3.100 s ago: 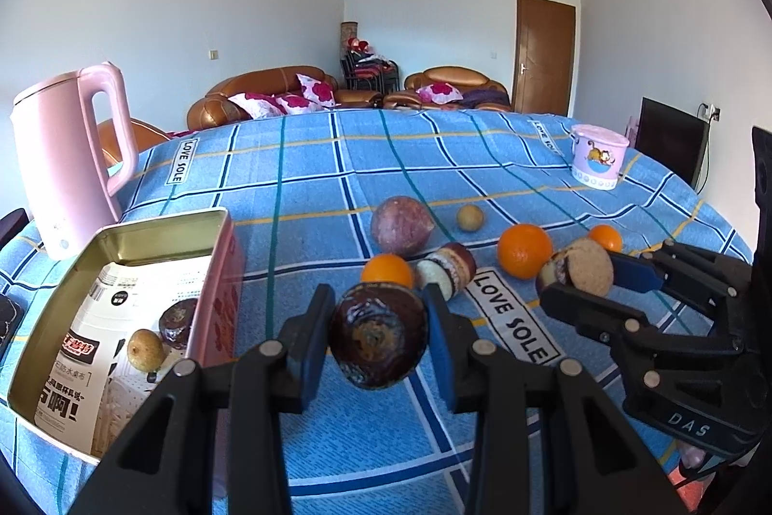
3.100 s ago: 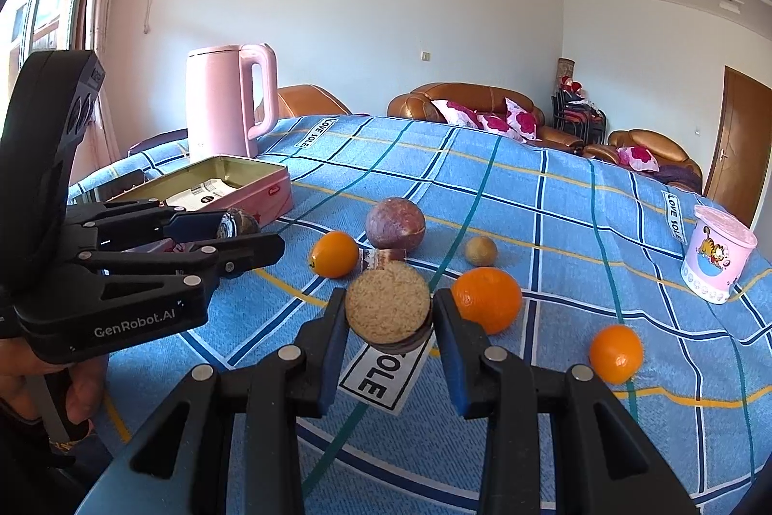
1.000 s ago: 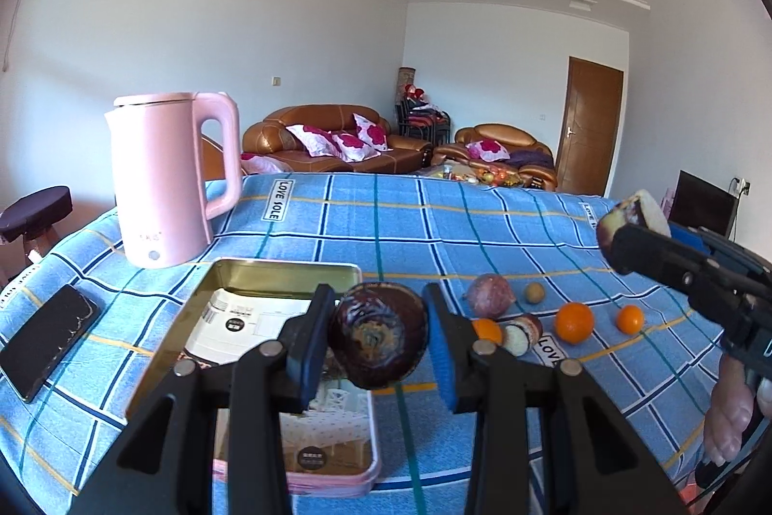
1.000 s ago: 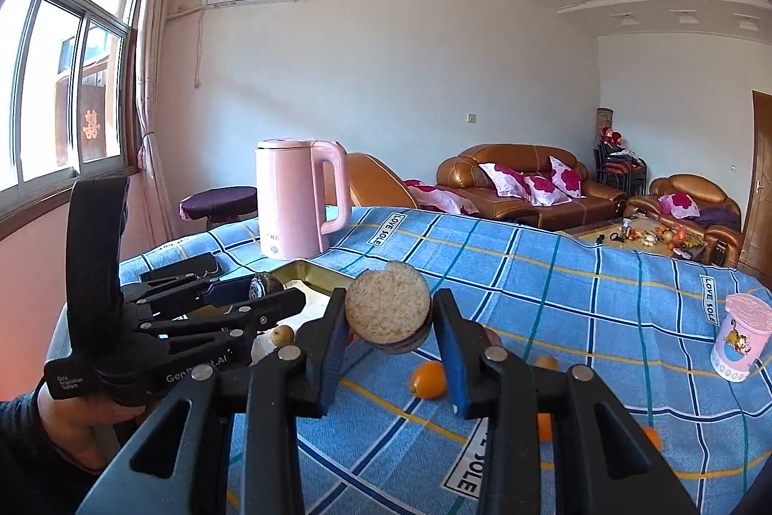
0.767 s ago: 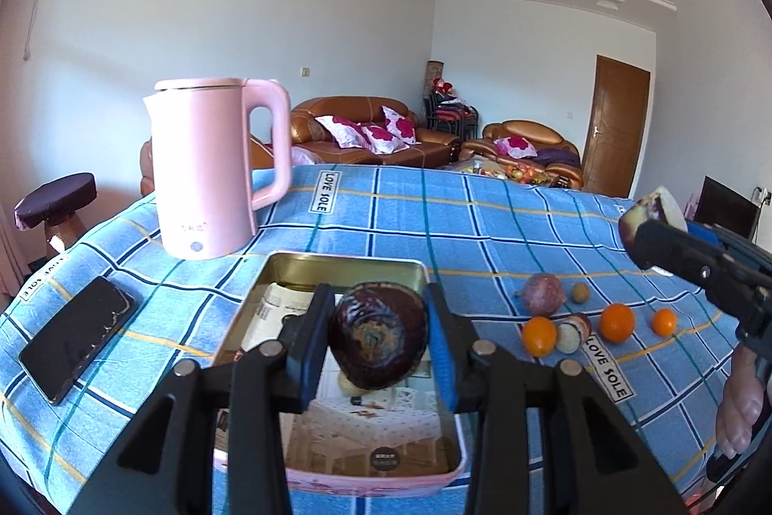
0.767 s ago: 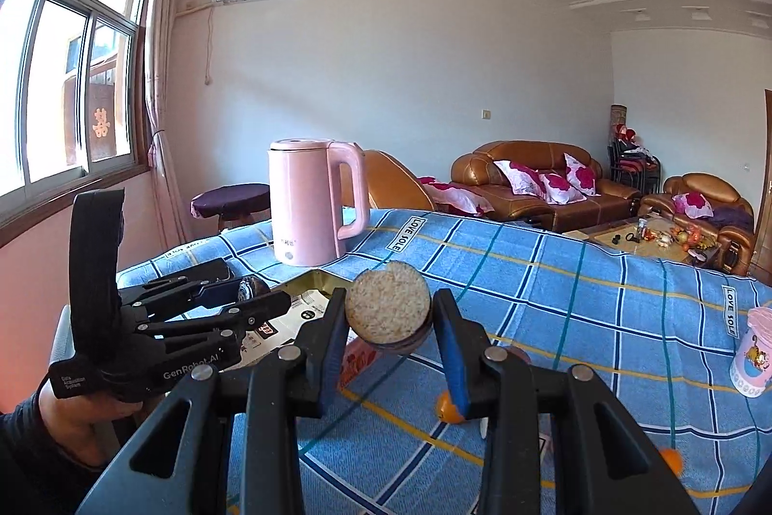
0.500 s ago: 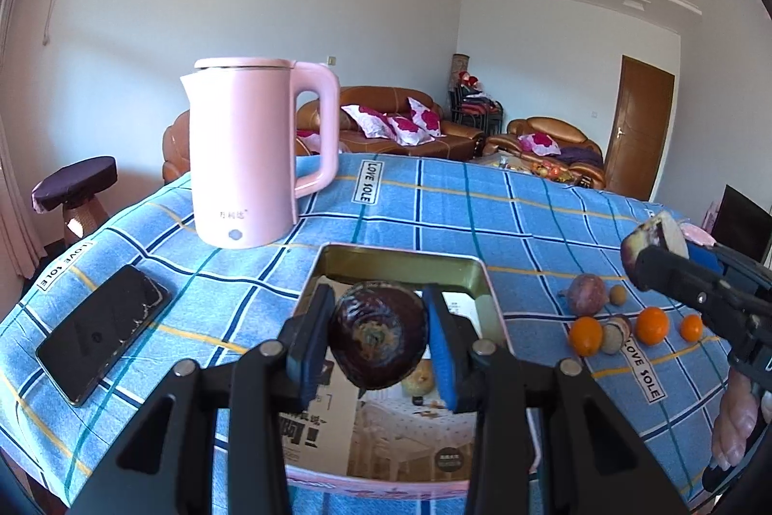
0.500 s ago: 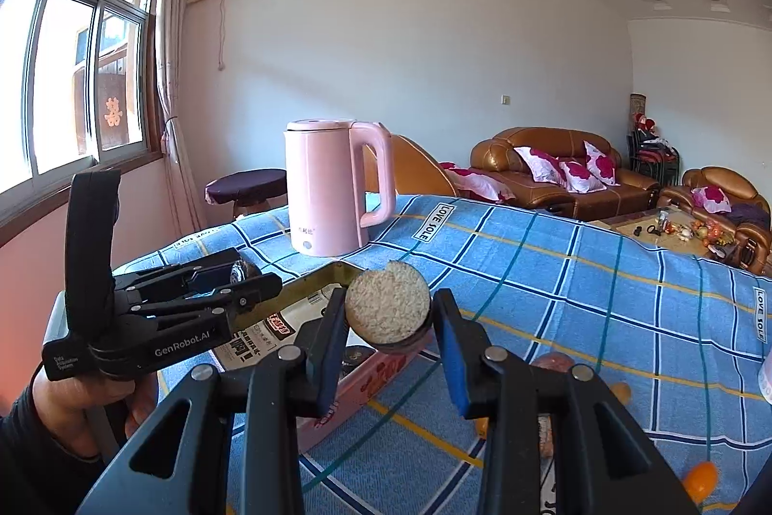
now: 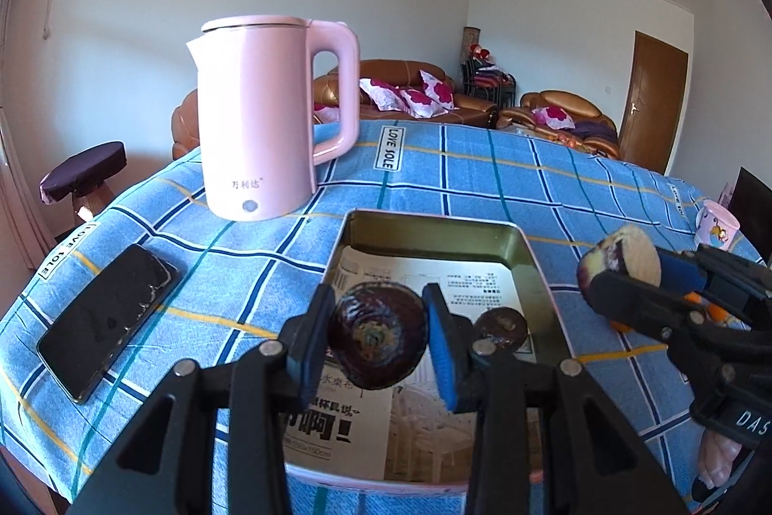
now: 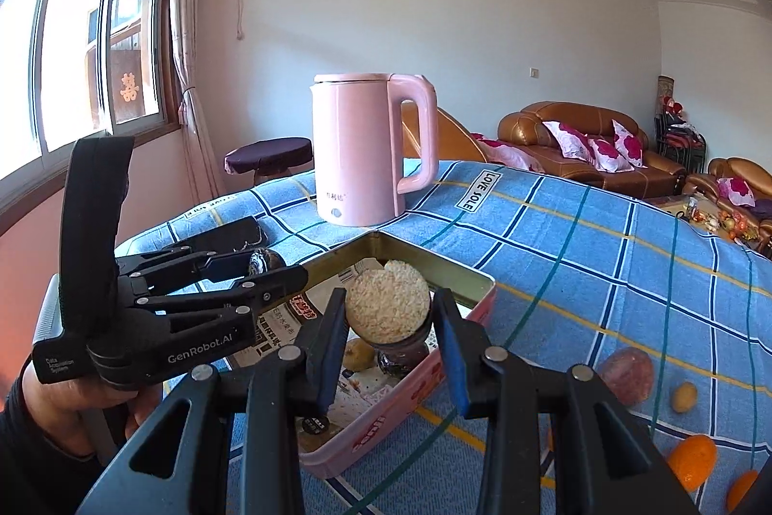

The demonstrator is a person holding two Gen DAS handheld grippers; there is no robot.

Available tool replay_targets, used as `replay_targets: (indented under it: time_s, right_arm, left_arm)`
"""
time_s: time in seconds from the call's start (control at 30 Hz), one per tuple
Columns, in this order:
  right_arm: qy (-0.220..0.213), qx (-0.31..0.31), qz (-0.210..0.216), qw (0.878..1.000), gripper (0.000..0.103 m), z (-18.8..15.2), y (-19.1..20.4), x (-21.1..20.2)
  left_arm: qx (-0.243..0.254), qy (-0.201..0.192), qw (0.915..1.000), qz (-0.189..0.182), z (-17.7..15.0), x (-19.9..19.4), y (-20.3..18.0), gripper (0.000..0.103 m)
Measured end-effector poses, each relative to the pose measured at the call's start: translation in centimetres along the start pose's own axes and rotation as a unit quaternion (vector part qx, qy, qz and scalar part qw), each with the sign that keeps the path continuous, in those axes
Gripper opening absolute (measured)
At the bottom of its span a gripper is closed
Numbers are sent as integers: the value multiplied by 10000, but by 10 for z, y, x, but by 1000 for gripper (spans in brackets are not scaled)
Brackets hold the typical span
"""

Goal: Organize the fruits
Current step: 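Lower both items into the pink tin and open both tools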

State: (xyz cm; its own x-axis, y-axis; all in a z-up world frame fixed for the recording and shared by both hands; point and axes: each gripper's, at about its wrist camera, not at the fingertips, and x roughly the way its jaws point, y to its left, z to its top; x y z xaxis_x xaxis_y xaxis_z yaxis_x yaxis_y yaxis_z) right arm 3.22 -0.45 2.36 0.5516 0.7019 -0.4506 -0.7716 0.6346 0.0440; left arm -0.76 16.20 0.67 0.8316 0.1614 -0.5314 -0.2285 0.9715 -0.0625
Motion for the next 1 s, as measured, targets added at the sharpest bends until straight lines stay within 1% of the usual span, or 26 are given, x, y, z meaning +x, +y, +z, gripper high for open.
replay_targets:
  time_s: [0.23,0.57,1.0]
  right_arm:
    - [224,-20,72,9997,37,-8,5,16]
    - [411,-20,155,9990,37,-17,9,28]
    - [607,-69,140,9980,38,-18,13,39]
  left_arm:
    - [102,81,9999,-34,1,7,-3,39]
    - [199,239,9995,-17,-2,17,-6,39]
    - [245,429,9988,46,-7,27,-6,39]
